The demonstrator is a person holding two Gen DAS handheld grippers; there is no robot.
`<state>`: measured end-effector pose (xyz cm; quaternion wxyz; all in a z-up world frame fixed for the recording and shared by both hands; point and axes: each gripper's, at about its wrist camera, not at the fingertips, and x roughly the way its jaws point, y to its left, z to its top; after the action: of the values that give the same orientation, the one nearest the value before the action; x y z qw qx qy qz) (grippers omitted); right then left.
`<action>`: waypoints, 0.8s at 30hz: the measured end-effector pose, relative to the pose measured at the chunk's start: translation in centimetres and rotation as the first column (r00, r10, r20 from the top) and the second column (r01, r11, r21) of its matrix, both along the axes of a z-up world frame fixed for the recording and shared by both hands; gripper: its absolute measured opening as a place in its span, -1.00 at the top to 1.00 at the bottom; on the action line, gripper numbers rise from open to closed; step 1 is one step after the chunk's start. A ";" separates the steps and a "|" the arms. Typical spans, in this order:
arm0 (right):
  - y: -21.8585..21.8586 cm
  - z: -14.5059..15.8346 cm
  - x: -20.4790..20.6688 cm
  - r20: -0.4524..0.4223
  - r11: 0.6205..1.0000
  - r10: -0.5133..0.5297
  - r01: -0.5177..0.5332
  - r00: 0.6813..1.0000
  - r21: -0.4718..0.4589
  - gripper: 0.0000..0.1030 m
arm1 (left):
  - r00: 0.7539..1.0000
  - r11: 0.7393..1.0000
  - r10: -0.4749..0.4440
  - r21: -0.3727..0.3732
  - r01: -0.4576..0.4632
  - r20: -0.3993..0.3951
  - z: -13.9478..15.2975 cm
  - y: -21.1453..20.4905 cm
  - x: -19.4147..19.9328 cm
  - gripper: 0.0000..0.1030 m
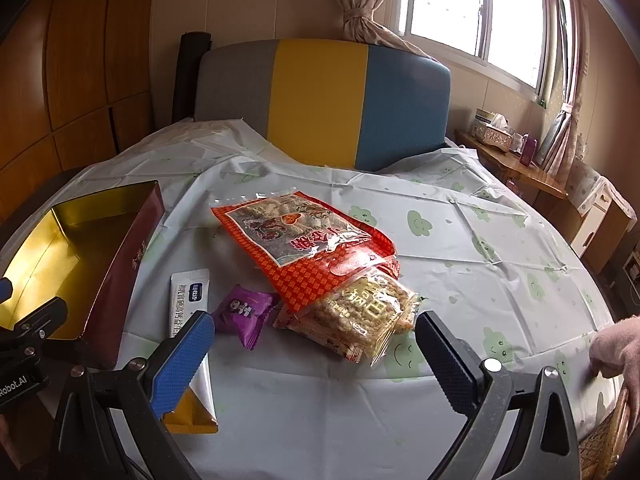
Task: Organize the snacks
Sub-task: 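Move the left tool toward the red-orange snack bag beside the tin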
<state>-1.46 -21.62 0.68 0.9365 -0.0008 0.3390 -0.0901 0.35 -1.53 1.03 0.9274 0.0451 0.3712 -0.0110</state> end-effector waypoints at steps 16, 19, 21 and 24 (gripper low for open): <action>-1.8 1.4 1.5 0.012 0.998 0.012 -0.011 1.000 -0.063 -0.98 | 1.000 1.000 -0.023 0.010 0.023 -0.004 0.6 -1.6 1.3 -0.78; -2.3 1.7 1.8 0.011 0.996 0.017 -0.016 1.000 -0.085 -0.98 | 0.999 0.999 -0.034 0.018 0.034 -0.006 0.6 -2.2 1.6 -0.78; -2.9 1.8 2.0 0.011 0.996 0.018 -0.017 1.000 -0.089 -0.98 | 0.999 0.999 -0.043 0.016 0.043 -0.011 0.5 -2.5 1.7 -0.78; -3.6 2.1 2.4 0.004 0.994 0.023 -0.023 1.000 -0.103 -0.98 | 0.999 0.998 -0.052 0.022 0.052 -0.010 0.6 -2.9 1.9 -0.78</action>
<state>0.92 -25.19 2.75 0.9370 -0.0529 0.3314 -0.0966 2.25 -4.41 1.64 0.9245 0.0653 0.3744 -0.0312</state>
